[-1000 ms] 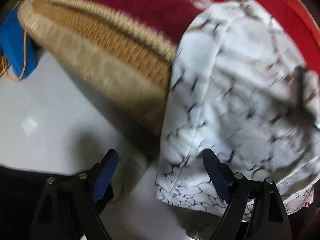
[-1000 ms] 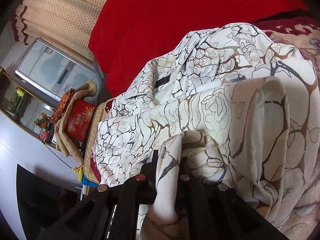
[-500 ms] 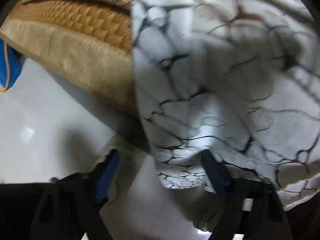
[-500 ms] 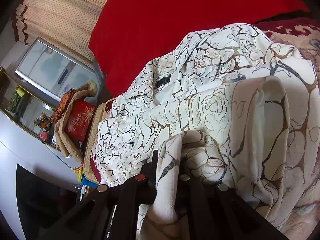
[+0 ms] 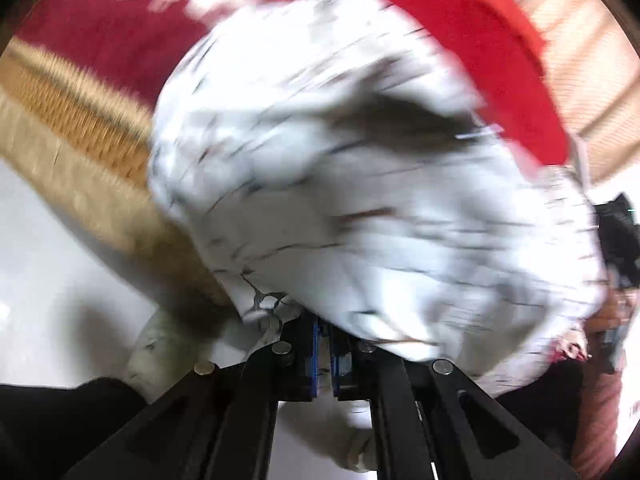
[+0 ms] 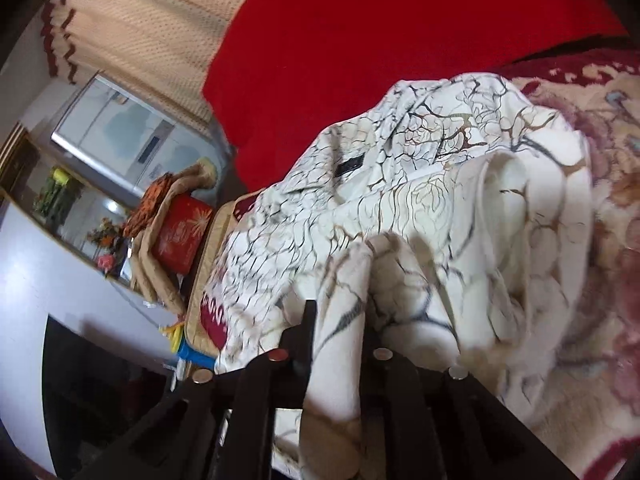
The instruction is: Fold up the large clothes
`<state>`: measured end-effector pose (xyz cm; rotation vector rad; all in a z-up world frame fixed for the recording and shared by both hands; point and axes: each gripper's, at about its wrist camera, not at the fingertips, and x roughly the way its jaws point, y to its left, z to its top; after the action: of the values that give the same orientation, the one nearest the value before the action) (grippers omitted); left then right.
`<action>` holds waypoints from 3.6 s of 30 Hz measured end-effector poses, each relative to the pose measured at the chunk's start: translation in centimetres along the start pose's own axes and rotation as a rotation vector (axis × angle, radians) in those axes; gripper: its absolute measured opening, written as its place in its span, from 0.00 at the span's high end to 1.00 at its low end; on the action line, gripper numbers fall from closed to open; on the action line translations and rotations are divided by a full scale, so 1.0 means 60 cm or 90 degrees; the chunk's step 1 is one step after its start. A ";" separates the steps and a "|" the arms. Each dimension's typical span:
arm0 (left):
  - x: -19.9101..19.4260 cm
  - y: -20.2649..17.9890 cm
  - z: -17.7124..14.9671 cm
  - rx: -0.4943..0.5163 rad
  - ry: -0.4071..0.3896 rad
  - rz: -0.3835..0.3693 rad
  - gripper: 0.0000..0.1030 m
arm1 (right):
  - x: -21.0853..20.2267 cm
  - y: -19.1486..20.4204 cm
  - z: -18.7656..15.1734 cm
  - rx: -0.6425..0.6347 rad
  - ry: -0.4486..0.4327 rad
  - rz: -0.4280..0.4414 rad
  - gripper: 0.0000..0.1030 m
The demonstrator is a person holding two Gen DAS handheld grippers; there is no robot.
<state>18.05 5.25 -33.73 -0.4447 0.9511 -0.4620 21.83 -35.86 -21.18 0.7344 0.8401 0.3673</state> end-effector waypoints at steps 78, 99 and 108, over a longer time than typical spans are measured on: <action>0.074 -0.190 0.676 -0.087 -0.043 -0.118 0.88 | -0.065 -0.127 0.141 0.163 -0.145 0.086 0.40; 0.082 -0.173 0.389 0.026 -0.109 0.193 0.26 | -0.043 -0.043 0.112 0.036 -0.187 -0.029 0.38; 0.081 -0.140 0.392 0.070 -0.133 0.362 0.26 | 0.013 -0.008 0.062 0.010 -0.101 -0.028 0.38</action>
<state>38.90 -0.61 -20.42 -0.1055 0.8007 0.0496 25.23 -37.41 -20.29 0.7486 0.7088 0.2588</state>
